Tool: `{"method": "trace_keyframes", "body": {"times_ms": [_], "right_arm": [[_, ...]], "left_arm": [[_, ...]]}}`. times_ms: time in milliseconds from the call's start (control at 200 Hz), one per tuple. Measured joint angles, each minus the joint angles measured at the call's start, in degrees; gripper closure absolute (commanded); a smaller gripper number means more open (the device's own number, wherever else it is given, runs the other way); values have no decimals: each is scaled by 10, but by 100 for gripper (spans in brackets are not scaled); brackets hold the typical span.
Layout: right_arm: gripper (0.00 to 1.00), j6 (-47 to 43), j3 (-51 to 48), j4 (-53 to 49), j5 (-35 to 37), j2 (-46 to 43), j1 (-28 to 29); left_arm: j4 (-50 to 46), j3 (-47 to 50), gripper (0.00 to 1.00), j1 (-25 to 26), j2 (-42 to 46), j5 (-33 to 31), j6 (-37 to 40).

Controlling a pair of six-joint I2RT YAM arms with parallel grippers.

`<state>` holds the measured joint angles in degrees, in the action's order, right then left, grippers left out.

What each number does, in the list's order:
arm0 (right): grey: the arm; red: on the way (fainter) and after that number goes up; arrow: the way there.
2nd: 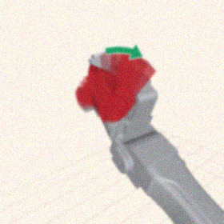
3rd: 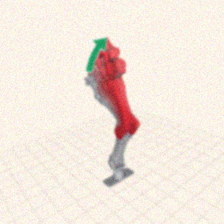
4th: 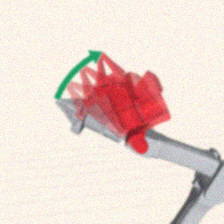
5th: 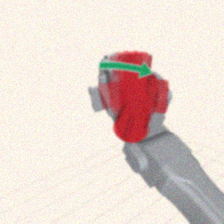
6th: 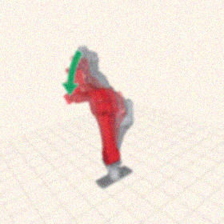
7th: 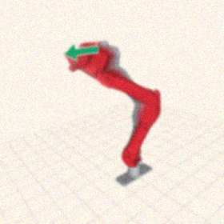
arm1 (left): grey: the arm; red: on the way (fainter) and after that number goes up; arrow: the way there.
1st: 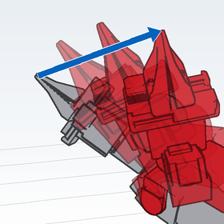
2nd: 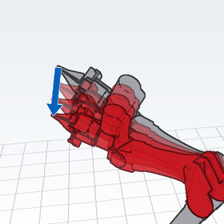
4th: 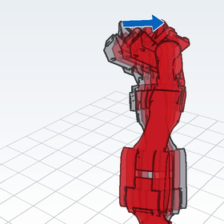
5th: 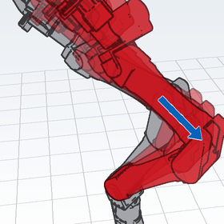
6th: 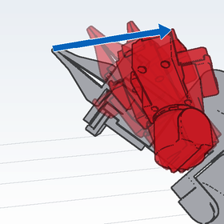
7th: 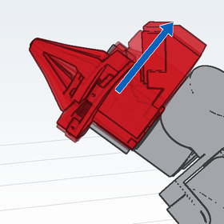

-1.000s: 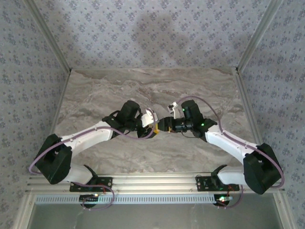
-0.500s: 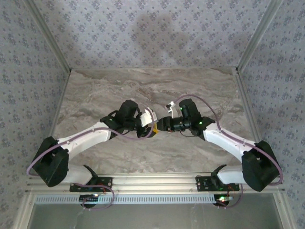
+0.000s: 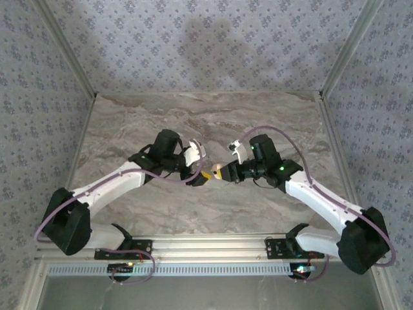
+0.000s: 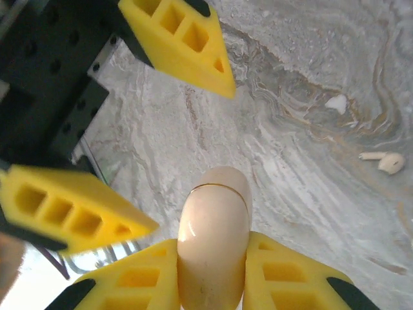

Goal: Insert the wireless bluetooth earbuds into the charging case

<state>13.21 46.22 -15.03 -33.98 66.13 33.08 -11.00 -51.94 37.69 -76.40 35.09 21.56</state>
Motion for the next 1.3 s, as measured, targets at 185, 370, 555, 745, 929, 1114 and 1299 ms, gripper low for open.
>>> {"method": "trace_keyframes", "body": {"times_ms": [185, 370, 555, 745, 929, 1114, 1299], "right_arm": [[76, -187, 65, -93, 0, 2, -5], [77, -379, 97, -156, -3, 7, 21], [77, -497, 118, -202, 3, 25, 51], [77, -543, 122, -201, 1, 42, 69], [77, -561, 122, -183, -5, 52, 71], [77, -574, 123, -173, -19, 54, 71], [76, -577, 125, -165, -32, 55, 71]], "left_arm": [[-65, -19, 26, -2, 37, 52, 86], [-124, -39, 31, -2, 49, 81, 172], [-152, -44, 39, -1, 48, 86, 220], [-161, -45, 45, 9, 44, 88, 245], [-163, -45, 52, 15, 35, 91, 256], [-163, -46, 59, 18, 28, 91, 259], [-162, -47, 67, 18, 22, 91, 258]]}}
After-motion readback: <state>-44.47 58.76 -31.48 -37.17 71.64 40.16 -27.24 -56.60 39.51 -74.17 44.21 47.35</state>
